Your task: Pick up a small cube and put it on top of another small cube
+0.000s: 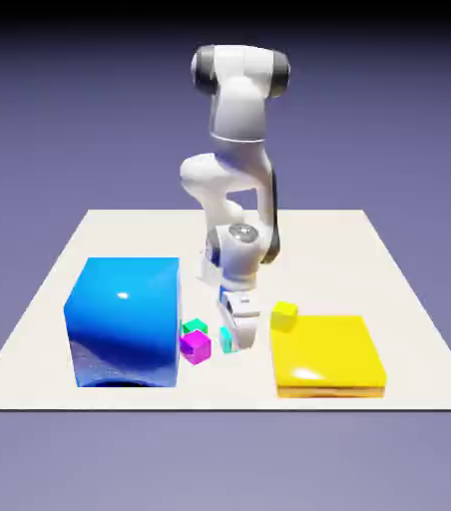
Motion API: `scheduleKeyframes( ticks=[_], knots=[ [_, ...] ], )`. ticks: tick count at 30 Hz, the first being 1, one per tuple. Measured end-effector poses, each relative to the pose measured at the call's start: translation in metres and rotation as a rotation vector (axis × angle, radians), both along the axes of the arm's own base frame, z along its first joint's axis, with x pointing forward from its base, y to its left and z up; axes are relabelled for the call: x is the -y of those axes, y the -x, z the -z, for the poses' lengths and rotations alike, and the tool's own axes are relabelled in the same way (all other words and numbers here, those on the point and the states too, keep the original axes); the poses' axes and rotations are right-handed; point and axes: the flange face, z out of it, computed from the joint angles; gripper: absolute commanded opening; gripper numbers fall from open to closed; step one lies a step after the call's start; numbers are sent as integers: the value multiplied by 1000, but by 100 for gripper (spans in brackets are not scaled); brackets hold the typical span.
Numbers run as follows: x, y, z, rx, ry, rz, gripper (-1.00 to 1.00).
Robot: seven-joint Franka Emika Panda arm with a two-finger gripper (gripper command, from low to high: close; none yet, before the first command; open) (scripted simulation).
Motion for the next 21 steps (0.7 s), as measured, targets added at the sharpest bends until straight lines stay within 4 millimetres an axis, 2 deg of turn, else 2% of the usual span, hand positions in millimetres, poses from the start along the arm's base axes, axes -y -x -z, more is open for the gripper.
scheduleKeyframes(
  ticks=[4,7,15,21],
  knots=[
    [-1,2,-32,1,3,1,-100],
    [1,0,-41,6,7,5,-100],
    [30,-16,-72,33,21,74,-100],
    [53,-23,-87,32,17,128,-100]
  ],
)
